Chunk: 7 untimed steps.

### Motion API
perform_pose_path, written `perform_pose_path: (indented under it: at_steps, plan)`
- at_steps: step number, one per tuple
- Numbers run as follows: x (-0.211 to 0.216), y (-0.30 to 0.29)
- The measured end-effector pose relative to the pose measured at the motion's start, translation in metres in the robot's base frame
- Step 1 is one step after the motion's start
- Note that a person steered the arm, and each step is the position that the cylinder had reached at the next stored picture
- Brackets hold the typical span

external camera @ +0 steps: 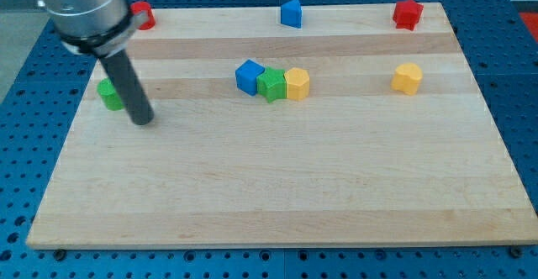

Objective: Place the blue cube towards right center of the board

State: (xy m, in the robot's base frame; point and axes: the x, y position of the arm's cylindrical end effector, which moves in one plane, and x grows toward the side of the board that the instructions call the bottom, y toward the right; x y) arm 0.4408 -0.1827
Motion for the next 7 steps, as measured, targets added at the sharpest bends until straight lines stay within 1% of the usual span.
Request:
perform_pose_path:
  at_steps: [1,2,4,5,6,7]
  plan:
    - [-0.016,0.027]
    - [-0.033,0.033]
    - [-0.113,0.087]
    - [-0.127,0.116]
    - [-0.119,0.135]
    - [-0.091,0.137]
